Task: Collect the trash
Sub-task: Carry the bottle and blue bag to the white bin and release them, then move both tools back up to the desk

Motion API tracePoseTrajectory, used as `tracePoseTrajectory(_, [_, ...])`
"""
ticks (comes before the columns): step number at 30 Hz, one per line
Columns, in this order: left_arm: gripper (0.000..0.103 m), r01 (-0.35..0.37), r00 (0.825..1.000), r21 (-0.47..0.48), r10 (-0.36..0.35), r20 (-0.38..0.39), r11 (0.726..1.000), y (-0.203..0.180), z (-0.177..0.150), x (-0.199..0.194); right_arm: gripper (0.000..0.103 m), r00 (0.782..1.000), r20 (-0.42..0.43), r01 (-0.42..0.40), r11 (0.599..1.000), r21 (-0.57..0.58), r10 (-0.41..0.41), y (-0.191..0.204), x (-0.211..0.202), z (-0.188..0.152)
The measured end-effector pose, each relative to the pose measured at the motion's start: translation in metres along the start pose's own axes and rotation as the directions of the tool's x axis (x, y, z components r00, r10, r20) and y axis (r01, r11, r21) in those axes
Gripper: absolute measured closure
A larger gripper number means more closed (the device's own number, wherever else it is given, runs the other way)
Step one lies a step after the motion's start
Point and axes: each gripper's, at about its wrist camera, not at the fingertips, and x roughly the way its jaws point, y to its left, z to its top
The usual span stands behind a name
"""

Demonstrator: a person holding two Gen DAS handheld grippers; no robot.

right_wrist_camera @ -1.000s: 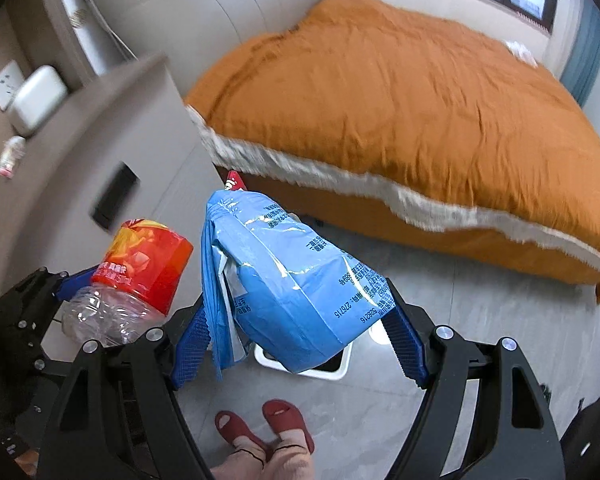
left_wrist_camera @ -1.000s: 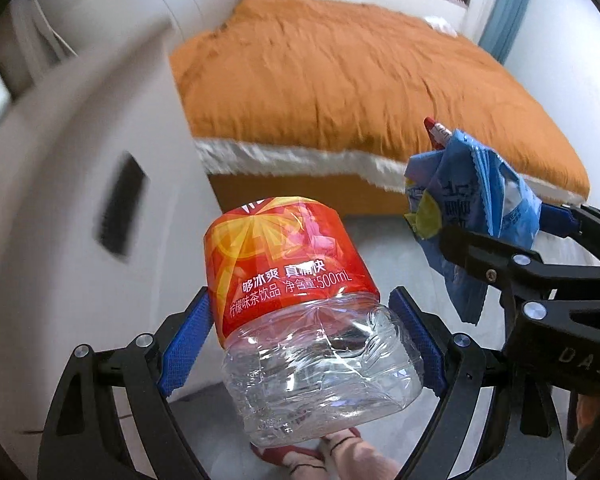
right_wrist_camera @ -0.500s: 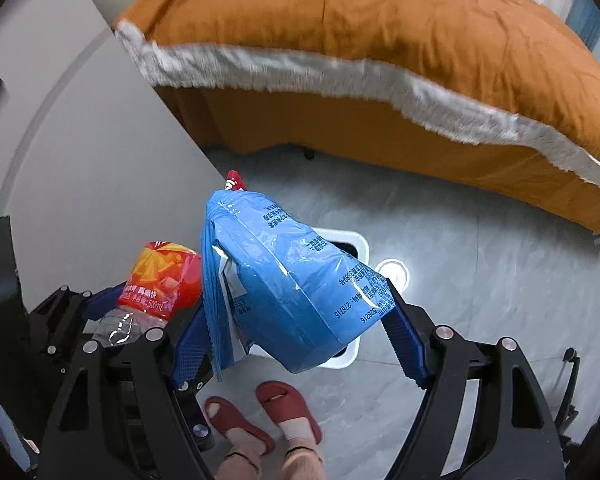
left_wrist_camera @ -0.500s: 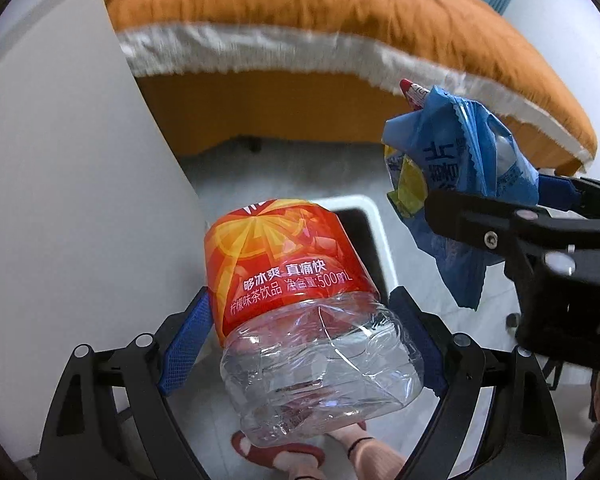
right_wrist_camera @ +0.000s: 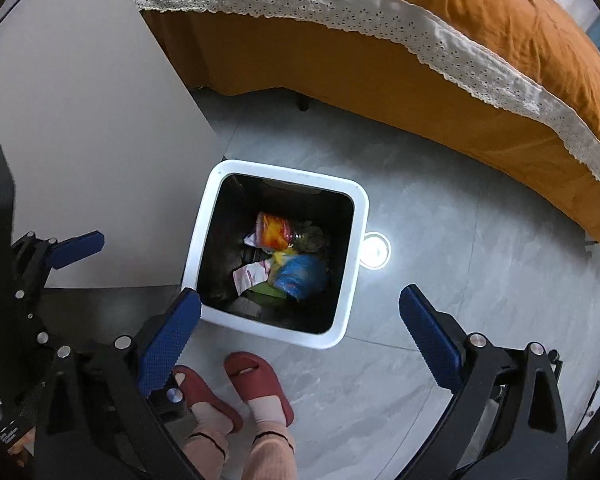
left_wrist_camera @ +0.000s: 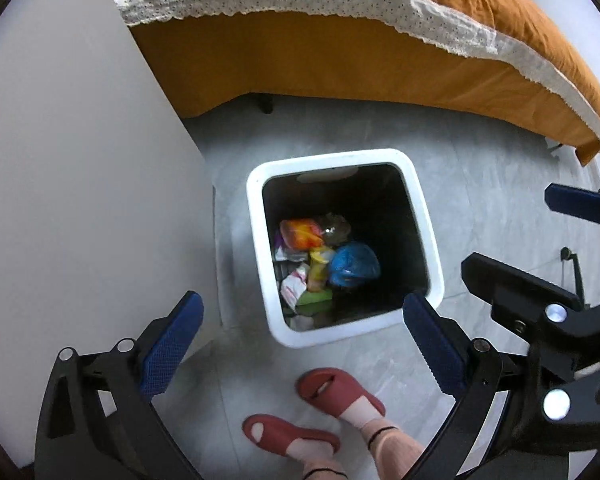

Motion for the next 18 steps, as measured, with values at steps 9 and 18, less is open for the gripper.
tracePoseTrajectory(9, [0.005, 0.004, 0.999, -0.051, -0.002, 0.043, 0.999, 0.003, -0.003, -0.071, 0.004, 0.999, 0.039, -0.015, 0.999, 0.041, 0.013, 0.000, -0.054, 0.008])
tracePoseTrajectory(18, [0.005, 0.021, 0.981, -0.078, -0.006, 0.194, 0.997, -0.010, 0.014, -0.183, 0.004, 0.969, 0.248, -0.041, 0.988, 0.152, 0.002, -0.006, -0.174, 0.013])
